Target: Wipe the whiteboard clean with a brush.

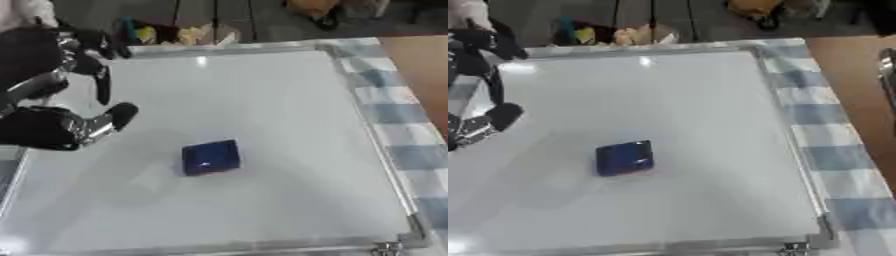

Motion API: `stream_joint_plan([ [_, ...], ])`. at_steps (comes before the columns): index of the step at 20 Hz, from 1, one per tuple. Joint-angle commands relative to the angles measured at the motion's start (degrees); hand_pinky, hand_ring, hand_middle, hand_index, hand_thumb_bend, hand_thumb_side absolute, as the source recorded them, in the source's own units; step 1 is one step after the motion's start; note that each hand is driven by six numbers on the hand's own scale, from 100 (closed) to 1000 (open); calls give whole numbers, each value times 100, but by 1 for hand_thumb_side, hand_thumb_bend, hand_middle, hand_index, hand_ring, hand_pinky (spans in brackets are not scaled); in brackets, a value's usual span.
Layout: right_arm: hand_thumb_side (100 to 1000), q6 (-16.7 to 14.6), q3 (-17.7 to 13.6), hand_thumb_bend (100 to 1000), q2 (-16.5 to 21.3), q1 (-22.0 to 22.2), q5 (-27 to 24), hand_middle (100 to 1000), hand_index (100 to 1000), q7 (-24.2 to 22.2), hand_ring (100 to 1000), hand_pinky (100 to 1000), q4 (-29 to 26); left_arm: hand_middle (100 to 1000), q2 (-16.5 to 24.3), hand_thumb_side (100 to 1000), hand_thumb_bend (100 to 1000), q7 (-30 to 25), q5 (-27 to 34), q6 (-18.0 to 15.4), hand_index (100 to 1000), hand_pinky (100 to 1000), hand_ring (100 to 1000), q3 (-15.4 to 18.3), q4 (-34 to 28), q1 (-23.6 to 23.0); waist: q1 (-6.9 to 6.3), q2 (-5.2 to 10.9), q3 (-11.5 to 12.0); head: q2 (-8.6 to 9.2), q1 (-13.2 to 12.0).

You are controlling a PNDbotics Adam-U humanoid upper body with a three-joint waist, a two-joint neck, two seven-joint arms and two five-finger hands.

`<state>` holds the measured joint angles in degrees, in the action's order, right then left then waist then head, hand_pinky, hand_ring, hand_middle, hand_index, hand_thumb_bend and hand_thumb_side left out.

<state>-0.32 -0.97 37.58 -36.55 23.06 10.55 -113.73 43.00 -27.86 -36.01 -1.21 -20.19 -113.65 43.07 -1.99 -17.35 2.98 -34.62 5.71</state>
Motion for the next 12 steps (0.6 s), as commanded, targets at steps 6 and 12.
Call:
stream_joint_plan([
  [6, 1000, -3, 32, 111, 57, -101, -67, 825, 875, -14, 868, 817, -86, 843, -237, 921, 393, -654, -182, 372, 231, 695, 854, -378, -94, 418, 3, 92, -11, 51, -93],
  [12, 1000, -30, 48, 111, 38, -91, -95, 819, 874, -45, 862, 817, -86, 804, -517, 882, 439, -1052, -315, 724, 254, 694, 855, -626, -94, 616, 22, 93, -32, 49, -176],
])
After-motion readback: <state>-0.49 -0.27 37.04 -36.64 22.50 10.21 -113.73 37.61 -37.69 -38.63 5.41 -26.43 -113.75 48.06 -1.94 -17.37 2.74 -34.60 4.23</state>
